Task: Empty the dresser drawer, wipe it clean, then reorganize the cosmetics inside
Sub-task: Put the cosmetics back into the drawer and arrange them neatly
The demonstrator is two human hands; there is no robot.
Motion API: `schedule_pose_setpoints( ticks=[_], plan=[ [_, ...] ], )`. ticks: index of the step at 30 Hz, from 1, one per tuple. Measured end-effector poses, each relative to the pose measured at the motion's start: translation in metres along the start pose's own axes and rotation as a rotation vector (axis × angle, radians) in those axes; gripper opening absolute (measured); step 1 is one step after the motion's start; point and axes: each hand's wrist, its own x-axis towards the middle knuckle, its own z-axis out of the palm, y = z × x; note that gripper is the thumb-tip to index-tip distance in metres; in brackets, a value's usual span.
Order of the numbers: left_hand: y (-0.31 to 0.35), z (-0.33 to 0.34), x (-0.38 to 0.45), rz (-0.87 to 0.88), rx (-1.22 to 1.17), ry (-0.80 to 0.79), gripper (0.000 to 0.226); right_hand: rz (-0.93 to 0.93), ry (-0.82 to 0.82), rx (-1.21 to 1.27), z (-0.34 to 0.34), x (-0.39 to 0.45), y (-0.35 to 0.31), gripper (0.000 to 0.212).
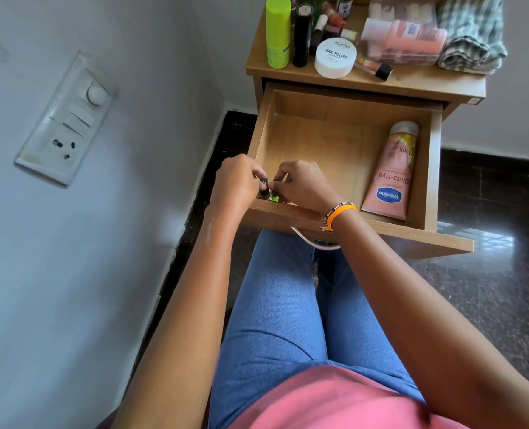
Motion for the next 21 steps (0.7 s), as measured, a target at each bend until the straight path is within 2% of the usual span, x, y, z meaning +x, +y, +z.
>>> schedule_pose_setpoints(
  ticks=[21],
  plan=[
    [-0.0005,-0.0026,0.0042,-0.051,-0.029,-0.051,0.024,-0.067,-0.033,0.038,0.0009,0.0008,-0.0009,0.021]
  ],
)
